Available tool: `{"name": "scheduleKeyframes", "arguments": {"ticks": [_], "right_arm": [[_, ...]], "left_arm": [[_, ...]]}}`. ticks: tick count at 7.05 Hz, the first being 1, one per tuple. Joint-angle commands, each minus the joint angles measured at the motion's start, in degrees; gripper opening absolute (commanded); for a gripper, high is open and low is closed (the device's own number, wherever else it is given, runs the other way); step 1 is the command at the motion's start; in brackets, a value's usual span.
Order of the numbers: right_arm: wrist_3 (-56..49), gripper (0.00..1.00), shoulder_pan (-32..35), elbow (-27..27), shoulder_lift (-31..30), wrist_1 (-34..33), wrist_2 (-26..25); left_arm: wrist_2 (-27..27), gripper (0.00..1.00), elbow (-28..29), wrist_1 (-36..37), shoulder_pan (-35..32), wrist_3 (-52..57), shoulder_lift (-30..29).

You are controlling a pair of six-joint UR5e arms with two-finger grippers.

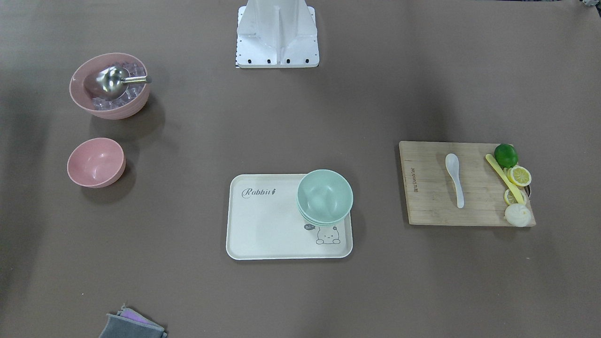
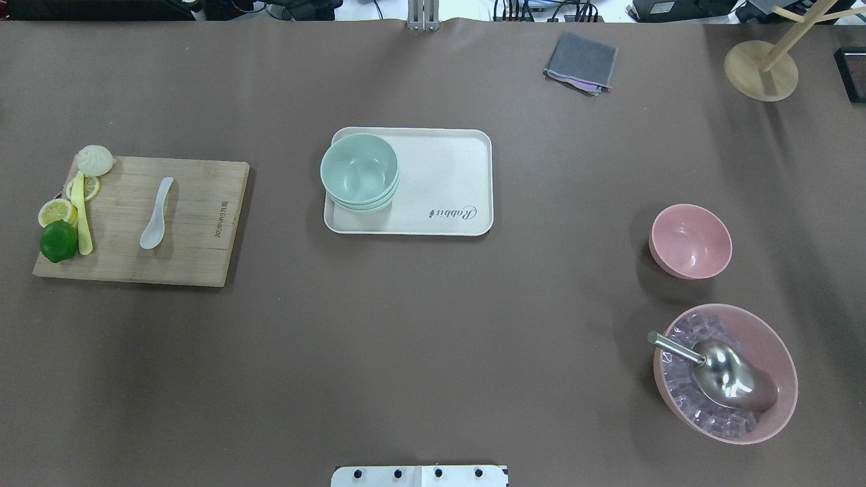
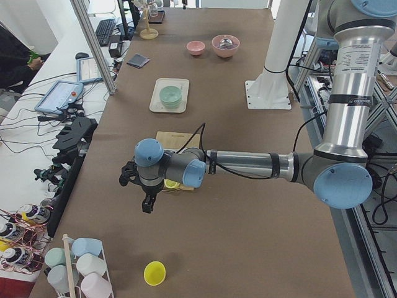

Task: Stack pink bowl on green and place spoon

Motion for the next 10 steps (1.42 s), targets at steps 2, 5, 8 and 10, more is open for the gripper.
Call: {"name": "scheduleKeyframes", "arguments": {"ticks": [2, 5, 8, 10], "right_arm": [[-0.1, 1.00, 0.0, 0.5, -0.5, 0.2, -0.1], [1.0, 1.00, -1.1, 2.6, -0.5, 0.2, 0.0], [13.6, 1.00, -11.3, 7.7, -0.6, 0.2, -0.3], [26.2, 1.00, -18.6, 8.0, -3.1, 12.8, -1.4]], "left_arm": [[-1.3, 0.99, -3.7, 0.4, 3.7, -12.5, -4.4], [1.1, 0.99, -8.2, 0.2, 19.3, -37.0, -11.4], [7.9, 0.99, -10.5, 0.2, 28.2, -47.6, -14.6], [7.9, 0.98, -10.3, 0.3, 28.3, -47.7, -15.6]]}}
